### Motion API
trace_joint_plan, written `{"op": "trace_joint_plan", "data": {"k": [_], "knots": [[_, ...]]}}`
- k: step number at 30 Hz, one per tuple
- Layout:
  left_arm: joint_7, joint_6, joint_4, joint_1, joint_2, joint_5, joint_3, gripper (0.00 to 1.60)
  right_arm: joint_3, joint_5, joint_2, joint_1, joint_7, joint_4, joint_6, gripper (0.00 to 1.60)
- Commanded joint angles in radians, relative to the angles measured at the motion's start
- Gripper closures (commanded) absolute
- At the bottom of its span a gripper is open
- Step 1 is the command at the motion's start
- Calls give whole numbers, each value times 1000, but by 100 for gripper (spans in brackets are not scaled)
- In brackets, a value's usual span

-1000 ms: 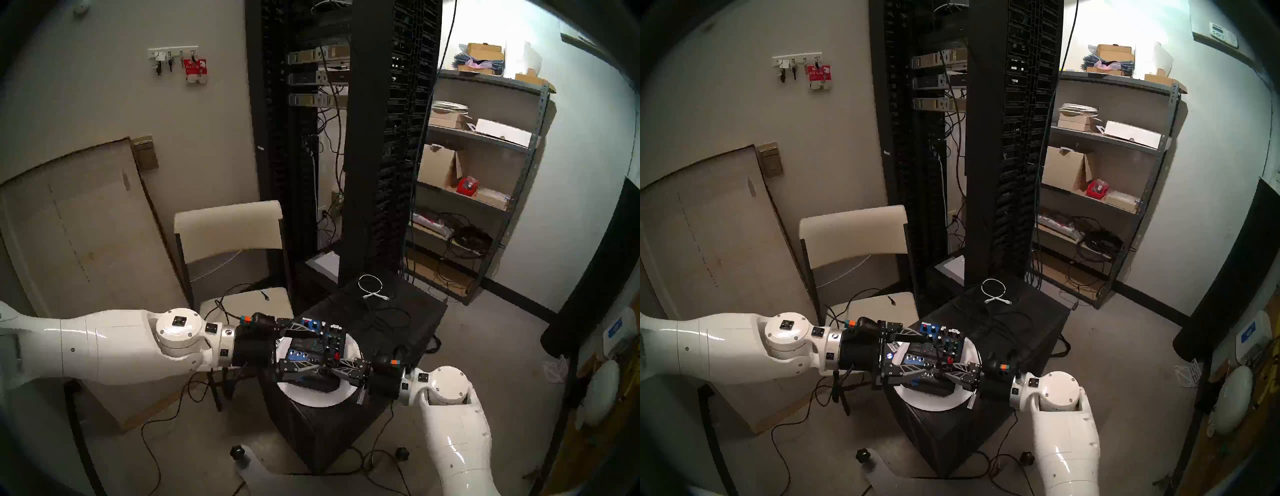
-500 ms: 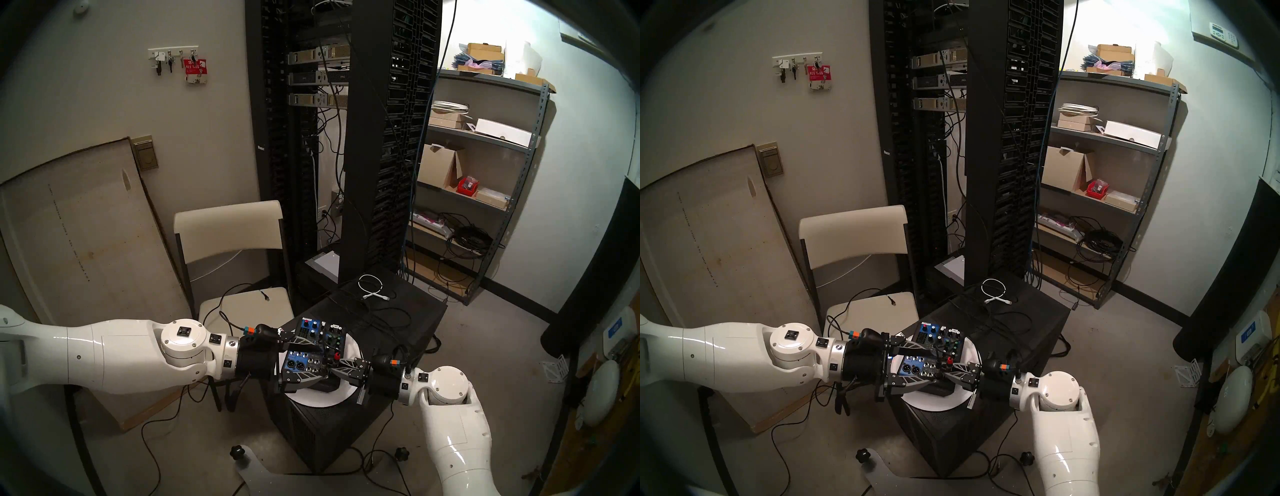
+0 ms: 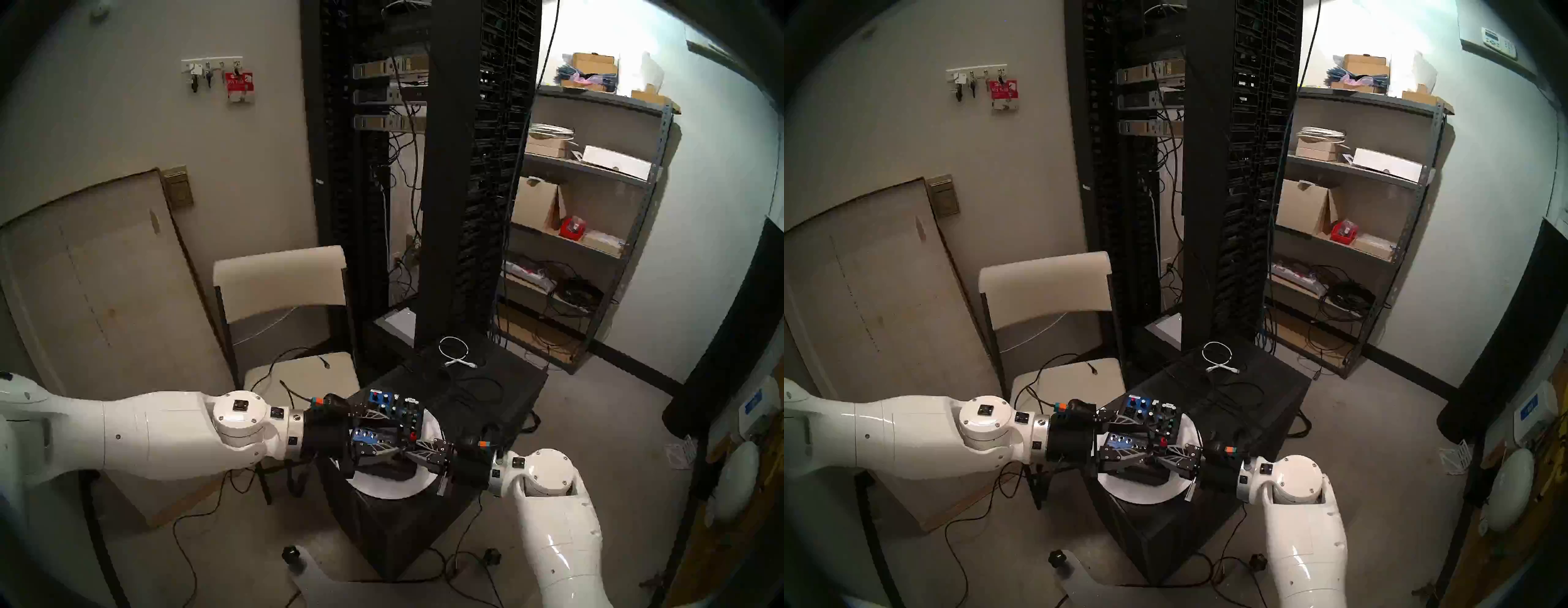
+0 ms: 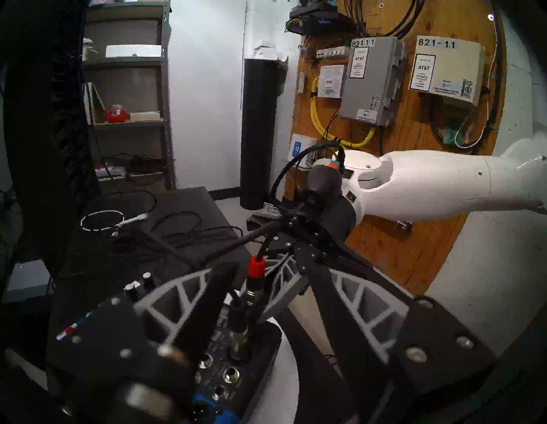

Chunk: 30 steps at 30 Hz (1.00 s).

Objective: Insert aux cable

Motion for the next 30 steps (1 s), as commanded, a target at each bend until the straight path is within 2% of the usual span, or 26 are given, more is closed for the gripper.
{"op": "trace_joint_plan", "data": {"k": [1, 6, 8, 11, 18, 20, 21, 22, 30], "knots": [[-13, -3, 22, -14, -51, -3, -14, 36, 1, 7, -6, 1, 0, -12, -1, 160], [-17, -6, 39, -13, -67, -3, -13, 41, 1, 7, -5, 2, 1, -13, 1, 160], [-19, -6, 45, -12, -76, -4, -14, 48, 2, 7, -5, 2, 1, -13, 1, 160], [-22, -6, 49, -14, -86, -4, -15, 45, 2, 7, -6, 2, 1, -13, 1, 160], [-27, 1, 39, -23, -91, -2, -17, 53, 2, 7, -7, 2, -1, -13, 0, 160], [-26, 4, 36, -23, -90, -2, -15, 59, 2, 6, -8, 1, -2, -14, 0, 160], [-26, 5, 35, -23, -90, -1, -15, 85, 2, 6, -8, 1, -3, -14, 0, 160], [-27, 6, 34, -23, -89, -1, -13, 88, 2, 5, -8, 1, -3, -14, 1, 160], [-20, 11, 39, -21, -89, 7, -5, 87, 2, 6, -8, 2, -2, -13, 0, 160]]}}
